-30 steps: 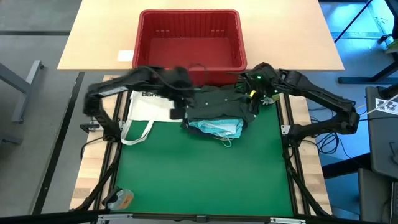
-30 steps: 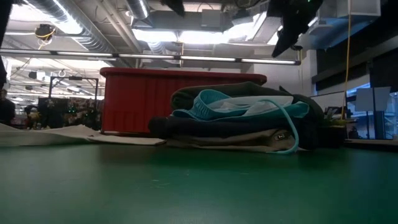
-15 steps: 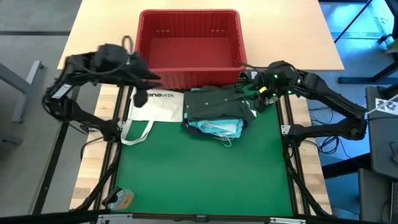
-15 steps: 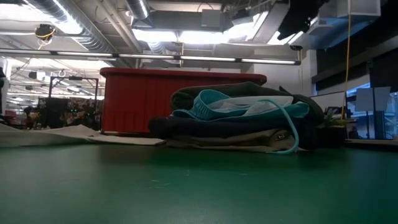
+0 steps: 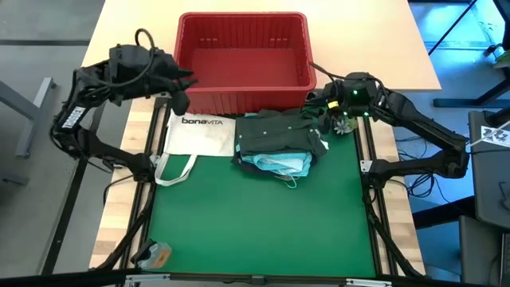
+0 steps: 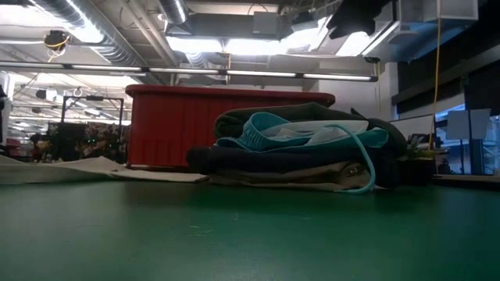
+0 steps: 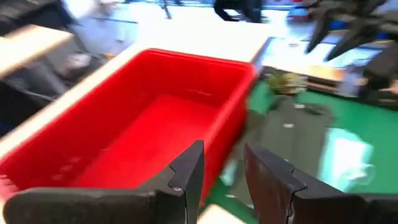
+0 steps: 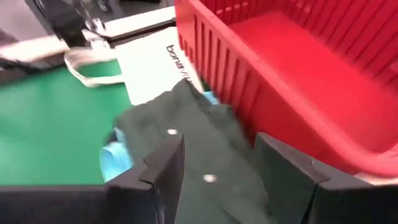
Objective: Fold Laundry from Bin
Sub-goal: Put the stack clothes into the red laundry bin
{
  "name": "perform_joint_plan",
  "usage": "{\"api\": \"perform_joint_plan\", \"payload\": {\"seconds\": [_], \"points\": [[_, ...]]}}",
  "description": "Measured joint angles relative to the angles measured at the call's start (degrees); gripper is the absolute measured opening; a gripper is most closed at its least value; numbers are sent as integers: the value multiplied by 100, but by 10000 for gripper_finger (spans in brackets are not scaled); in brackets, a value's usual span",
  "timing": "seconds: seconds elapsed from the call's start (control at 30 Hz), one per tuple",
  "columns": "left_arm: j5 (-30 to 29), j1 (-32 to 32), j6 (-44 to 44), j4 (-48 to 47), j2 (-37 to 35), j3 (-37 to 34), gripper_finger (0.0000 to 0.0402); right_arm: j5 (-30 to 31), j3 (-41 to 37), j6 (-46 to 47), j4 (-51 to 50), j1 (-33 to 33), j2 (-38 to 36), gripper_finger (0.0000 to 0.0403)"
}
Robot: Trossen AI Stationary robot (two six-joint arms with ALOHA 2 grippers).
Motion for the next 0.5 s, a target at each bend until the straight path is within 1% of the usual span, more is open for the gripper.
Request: {"api": "perform_joint_plan", "payload": {"seconds": [0.1,0.2,0.3,0.37,0.5], "points": [[826,405,-140,5,73,0,108,-198,0,902,-18,222,160,195],[1345,630,-53,-22,138,0,108,-147,0,1057,-28,574,332,195],[1539,666,514,-28,188,0,108,80,0,1352,-25,1008,514,195],[1543,627,746,-13,233,0,108,471,-4,1869,-32,1374,593,195],[1540,490,752,96,356,0,108,1278,-4,2711,-26,2264,605,195]]}}
